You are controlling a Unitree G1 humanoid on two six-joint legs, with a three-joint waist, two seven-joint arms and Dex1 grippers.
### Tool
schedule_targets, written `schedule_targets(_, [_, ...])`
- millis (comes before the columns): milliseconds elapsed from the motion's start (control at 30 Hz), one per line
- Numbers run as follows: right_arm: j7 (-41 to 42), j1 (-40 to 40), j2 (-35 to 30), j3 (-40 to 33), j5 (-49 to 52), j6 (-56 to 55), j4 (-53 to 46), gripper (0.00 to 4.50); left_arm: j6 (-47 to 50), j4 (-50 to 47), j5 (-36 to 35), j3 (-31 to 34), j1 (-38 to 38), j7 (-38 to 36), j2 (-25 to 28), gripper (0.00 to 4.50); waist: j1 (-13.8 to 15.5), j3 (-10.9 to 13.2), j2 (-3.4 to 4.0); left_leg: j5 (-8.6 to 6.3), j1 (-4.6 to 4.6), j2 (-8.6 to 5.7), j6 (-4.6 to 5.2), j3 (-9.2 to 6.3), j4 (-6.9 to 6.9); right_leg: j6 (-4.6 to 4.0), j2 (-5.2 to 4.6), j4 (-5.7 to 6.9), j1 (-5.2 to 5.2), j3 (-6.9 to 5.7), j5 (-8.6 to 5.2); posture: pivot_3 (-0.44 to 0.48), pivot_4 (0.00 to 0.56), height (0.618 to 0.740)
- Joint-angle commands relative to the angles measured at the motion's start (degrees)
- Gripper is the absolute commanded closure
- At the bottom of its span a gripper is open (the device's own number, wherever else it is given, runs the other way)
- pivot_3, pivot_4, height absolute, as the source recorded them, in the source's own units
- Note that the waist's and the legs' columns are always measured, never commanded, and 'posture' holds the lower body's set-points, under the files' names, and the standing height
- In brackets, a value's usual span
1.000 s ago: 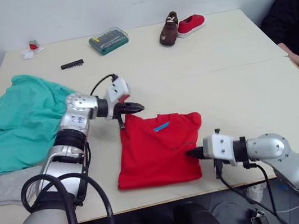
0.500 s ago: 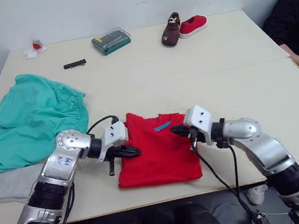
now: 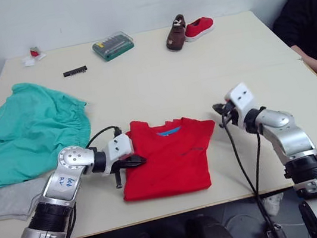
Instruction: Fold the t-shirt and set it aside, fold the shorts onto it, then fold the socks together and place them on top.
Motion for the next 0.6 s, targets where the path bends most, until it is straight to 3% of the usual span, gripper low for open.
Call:
schedule_targets(33, [-2.9,1.9,1.7,-3.2,5.2,6.8,-12.3,4.50,4.5,-4.3,-5.6,4.7,-0.7,0.5,-0.1,4.47,-0.2,0.0,0.03,0.01,-0.04,0.00,-0.02,-0.06,-0.04,-0.01,0.00,-0.01,0.02,-0.04,-0.01,0.000,0.150,0.740])
schedule_targets(267, [-4.9,6.4,2.7,-2.5,7.8,14.2,-22.7,4.50,7.2,-7.8,-8.3,5.3,-1.9,1.4,-0.4,4.47,0.2,0.4,0.73,2.48,-1.91,-2.77,0.34,-6.66,-1.62,0.22,-2.55,-1.48,2.11,-6.21,-0.03,0.000,0.150,0.740])
schedule_targets(367, [-3.1,8.6,1.1,-2.8,9.5,15.7,-25.8,4.50,8.1,-8.8,-9.0,5.4,-2.6,1.5,-0.5,4.47,1.4,0.7,1.06,3.83,-1.99,-4.52,0.65,-9.24,-2.89,0.90,-3.83,-1.88,3.14,-8.14,-0.33,0.000,0.150,0.740])
schedule_targets(467, [1.6,12.4,-2.7,-2.0,10.5,14.7,-29.7,4.50,10.4,-10.5,-11.0,6.2,-2.8,1.4,-0.6,4.47,3.8,0.8,1.23,3.80,-1.94,-4.57,0.74,-8.85,-2.65,1.22,-3.95,-1.97,3.03,-7.20,-0.38,0.000,0.150,0.740])
schedule_targets(600, [9.0,23.4,-11.9,-1.5,8.3,10.6,-35.4,4.33,8.9,-10.3,-9.9,5.5,0.0,-0.1,2.0,4.49,4.4,0.8,1.23,3.39,-1.93,-4.62,1.11,-8.52,-2.55,1.56,-3.91,-2.24,3.11,-6.77,-0.26,0.000,0.150,0.740])
